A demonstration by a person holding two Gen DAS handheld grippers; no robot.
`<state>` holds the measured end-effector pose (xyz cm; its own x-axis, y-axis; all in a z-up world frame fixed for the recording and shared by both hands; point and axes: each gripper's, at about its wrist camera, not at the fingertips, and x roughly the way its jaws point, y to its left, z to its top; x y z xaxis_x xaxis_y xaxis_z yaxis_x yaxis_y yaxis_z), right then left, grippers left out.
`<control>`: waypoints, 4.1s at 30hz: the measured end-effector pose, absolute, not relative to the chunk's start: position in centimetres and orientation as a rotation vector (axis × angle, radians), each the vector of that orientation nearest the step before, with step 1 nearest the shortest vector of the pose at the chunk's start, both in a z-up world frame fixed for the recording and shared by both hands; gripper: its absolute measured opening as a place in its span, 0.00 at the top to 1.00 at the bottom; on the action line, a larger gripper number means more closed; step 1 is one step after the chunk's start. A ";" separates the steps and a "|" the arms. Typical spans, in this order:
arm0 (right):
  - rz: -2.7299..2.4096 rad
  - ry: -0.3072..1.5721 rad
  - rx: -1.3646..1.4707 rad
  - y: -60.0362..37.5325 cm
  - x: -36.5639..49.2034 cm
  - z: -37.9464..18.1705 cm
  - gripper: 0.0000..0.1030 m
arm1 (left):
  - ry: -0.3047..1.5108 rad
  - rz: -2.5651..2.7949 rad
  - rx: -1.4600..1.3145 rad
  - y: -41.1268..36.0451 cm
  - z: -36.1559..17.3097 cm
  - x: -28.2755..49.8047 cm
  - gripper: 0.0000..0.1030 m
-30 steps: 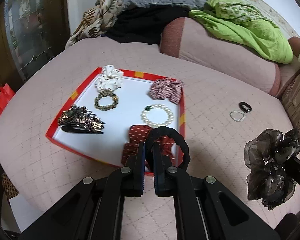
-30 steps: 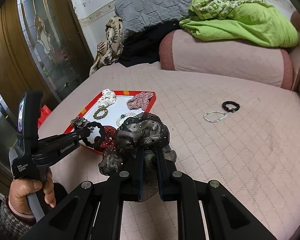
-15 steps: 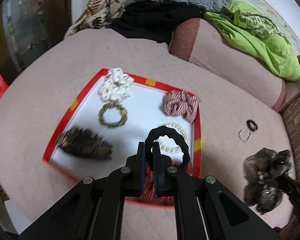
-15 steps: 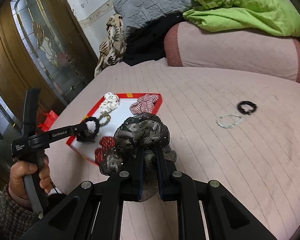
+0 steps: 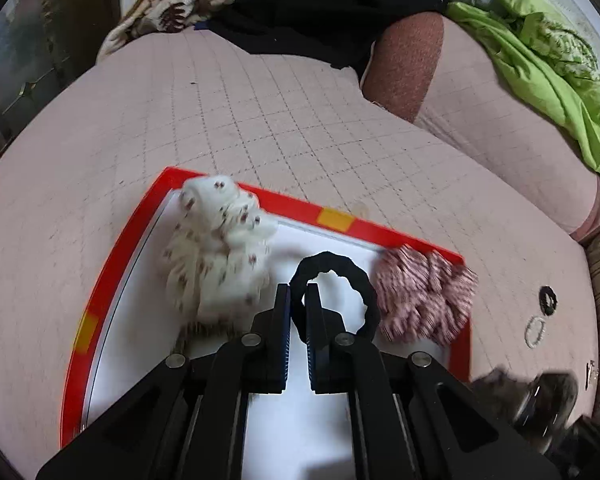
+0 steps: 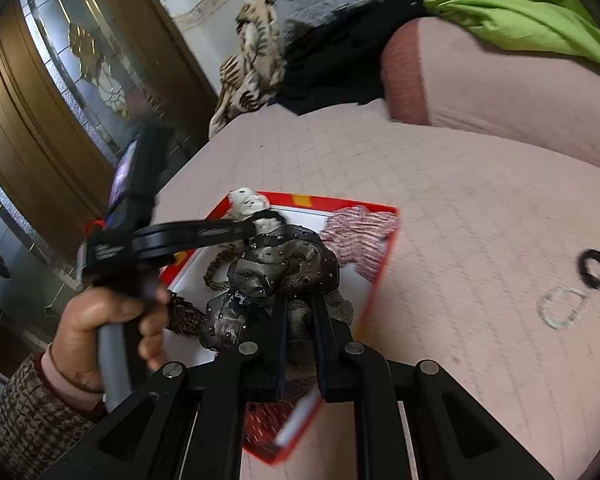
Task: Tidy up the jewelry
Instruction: 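Lower the hair tie and scrunchie into the tray and open both tools, then move both open tools over the two bracelets on the bed, then grasp the black beaded bracelet with the right tool while the left grasps the pale bead bracelet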
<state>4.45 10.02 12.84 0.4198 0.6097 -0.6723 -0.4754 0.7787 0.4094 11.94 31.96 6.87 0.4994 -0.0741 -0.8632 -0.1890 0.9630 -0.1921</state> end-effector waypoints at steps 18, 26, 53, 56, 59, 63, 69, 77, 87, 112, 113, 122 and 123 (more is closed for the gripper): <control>0.766 0.964 0.137 16.0 6.1 9.1 0.68 | 1.000 0.074 -0.218 32.8 8.2 12.8 0.66; 0.718 0.921 0.110 14.2 5.0 11.1 0.46 | 0.921 0.113 -0.135 32.3 12.2 9.2 0.65; 0.451 0.877 0.220 -4.8 -9.2 13.6 0.44 | 0.879 0.058 -0.195 17.9 16.9 -9.4 0.50; 0.430 0.870 0.218 -5.5 -10.0 13.7 0.44 | 0.864 0.057 -0.160 16.5 17.2 -10.5 0.47; 0.388 0.842 0.194 -6.4 -11.0 14.1 0.42 | 0.839 0.057 -0.130 15.5 17.2 -11.2 0.39; 0.343 0.856 0.208 -7.9 -11.4 13.6 0.41 | 0.860 0.031 -0.117 14.4 16.6 -11.1 0.39; 0.297 0.876 0.251 -9.6 -11.3 13.1 0.41 | 0.864 -0.004 -0.081 13.2 16.2 -11.7 0.39; 0.262 0.887 0.253 -10.9 -10.8 12.4 0.41 | 0.903 -0.090 -0.050 10.4 15.7 -9.3 0.39; 0.181 0.927 0.259 -15.7 -7.0 10.2 0.41 | 0.967 -0.182 -0.037 7.3 12.9 -2.5 0.39; 0.229 0.965 0.264 -17.5 13.7 5.3 0.51 | 1.086 -0.354 -0.074 0.9 3.3 12.7 0.55; 0.230 0.968 0.259 -17.3 14.1 5.1 0.51 | 1.082 -0.355 -0.066 0.8 3.3 12.7 0.55; 0.189 0.993 0.258 -16.7 15.5 3.4 0.53 | 1.040 -0.329 -0.019 -0.2 2.7 12.6 0.55; 0.184 0.994 0.262 -16.7 15.6 3.3 0.53 | 1.029 -0.318 -0.006 -0.4 2.7 12.4 0.55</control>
<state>15.58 -16.68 3.30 0.5336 0.2713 -0.8011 -0.0334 0.9532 0.3006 12.44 -0.43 2.70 0.4738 -0.2624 -0.8406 0.2570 0.9542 -0.1530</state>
